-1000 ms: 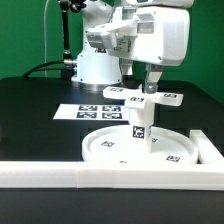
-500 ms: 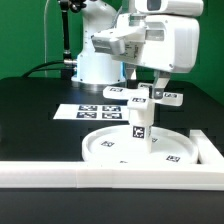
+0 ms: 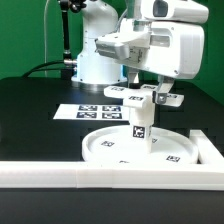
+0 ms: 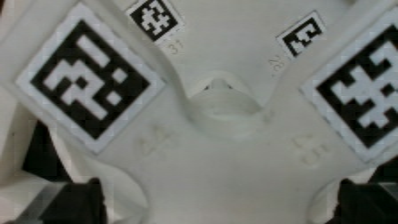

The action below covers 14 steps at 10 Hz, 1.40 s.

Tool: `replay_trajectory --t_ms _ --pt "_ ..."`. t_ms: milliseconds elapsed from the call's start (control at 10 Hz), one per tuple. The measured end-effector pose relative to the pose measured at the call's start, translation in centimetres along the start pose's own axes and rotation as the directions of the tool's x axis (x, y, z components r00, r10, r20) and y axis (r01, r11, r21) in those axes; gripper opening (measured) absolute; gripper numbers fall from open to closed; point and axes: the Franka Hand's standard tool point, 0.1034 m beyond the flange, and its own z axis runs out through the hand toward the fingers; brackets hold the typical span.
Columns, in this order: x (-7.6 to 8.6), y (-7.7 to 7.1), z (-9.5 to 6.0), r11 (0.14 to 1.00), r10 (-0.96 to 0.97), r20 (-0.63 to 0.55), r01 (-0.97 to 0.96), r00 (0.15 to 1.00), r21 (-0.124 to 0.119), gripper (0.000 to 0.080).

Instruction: Assemble round table

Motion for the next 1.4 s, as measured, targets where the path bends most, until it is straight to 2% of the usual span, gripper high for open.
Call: replay_trajectory --t_ms 200,400,800,900,1000,1100,1300,1400 --pt "-0.29 -0.04 -0.03 1.0 0.008 0.0 -0.008 1.0 0.001 0.0649" --pt "-0.36 0.01 -0.07 1.0 0.01 0.001 -0.01 1.0 0.001 0.0442" --pt "-0.46 -0.06 -0.05 0.996 0.091 -0.003 -0.091 0.996 0.007 0.0443" --pt "-0.85 -0.28 -0.05 0.975 0.222 -0.001 -0.222 0.975 0.03 0.0443" --pt "-0.97 -0.59 -0.04 0.939 0.341 0.002 -0.341 0.94 0.053 0.0443" --pt "-0.92 -0.71 0.02 0.879 0.475 -0.004 -0.474 0.88 0.059 0.0445" --pt "-1.02 -0.76 0.08 0.784 0.619 -0.013 -0.617 0.785 0.066 0.0445" --pt "-0.88 -0.67 0.08 0.689 0.724 -0.013 -0.722 0.69 0.061 0.0445"
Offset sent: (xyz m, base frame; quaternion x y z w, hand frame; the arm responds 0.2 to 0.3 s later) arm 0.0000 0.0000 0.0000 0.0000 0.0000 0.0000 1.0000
